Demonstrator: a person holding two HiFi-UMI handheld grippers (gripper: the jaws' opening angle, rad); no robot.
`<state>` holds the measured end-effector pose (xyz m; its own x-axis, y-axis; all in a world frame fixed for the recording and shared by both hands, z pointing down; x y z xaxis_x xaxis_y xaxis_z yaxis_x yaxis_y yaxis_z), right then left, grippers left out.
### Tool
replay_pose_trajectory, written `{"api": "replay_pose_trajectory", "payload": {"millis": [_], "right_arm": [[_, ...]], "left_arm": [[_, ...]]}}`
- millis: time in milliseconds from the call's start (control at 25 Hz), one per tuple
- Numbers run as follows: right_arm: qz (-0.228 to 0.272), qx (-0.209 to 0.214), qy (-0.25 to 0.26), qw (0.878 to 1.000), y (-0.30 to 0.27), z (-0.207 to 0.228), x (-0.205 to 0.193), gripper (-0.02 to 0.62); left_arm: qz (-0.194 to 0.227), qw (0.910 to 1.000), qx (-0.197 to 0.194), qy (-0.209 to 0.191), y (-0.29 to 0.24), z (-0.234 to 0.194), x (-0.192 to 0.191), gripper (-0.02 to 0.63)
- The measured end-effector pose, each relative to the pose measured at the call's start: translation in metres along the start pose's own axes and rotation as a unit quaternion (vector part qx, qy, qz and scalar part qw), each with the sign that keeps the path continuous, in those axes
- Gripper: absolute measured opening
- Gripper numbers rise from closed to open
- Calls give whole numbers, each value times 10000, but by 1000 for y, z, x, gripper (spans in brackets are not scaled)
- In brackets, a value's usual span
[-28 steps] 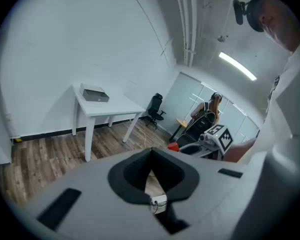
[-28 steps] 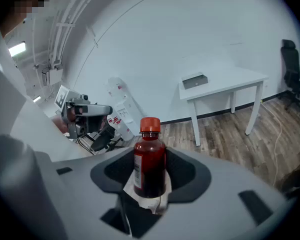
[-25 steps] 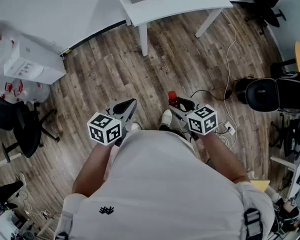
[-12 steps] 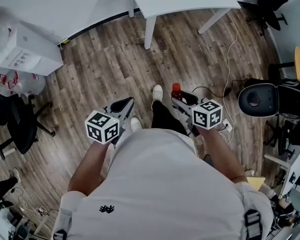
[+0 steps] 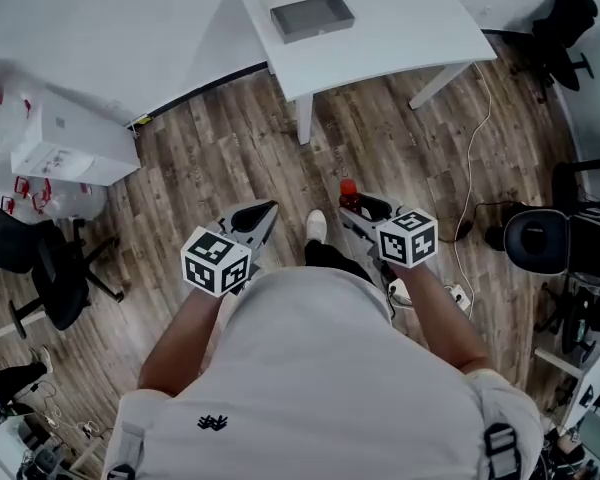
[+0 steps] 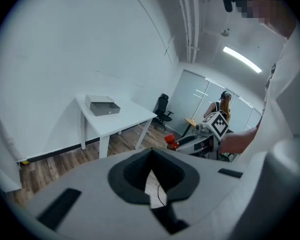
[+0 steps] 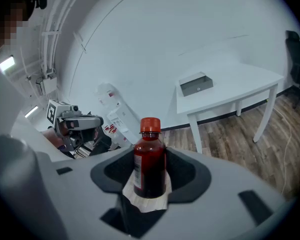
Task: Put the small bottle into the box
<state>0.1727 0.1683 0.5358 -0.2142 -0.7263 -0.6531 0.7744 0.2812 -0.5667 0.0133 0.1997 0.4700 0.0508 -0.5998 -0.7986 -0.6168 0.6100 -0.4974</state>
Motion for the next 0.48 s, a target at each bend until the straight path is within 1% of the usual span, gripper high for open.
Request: {"api": "replay_pose_trajectory", "payload": {"millis": [80, 240, 400, 480], "right_arm": [[-25, 79, 35, 10000, -7, 20, 18, 199], [-114, 139, 62, 9998, -10, 56, 48, 199], [-221, 81, 12, 9997, -25, 78, 70, 199], [-270, 54, 34, 9996, -34, 88, 83, 199]], "left_arm": [[-3, 9999, 80, -99, -21, -8, 20, 6], [70, 9999, 137, -27, -51, -12, 49, 6], [92, 9998, 64, 148, -66, -24, 65, 6], [73, 9998, 55, 167, -71, -36, 72, 6]]}}
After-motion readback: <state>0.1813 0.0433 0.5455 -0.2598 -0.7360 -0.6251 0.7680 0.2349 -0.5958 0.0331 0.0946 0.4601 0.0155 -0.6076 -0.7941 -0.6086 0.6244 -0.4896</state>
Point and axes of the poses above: the fingertips, and each gripper's own axes: y backward along the fingers, z to its right, x out of its top, the point moved 2 cm from there along y, backward along the fingers
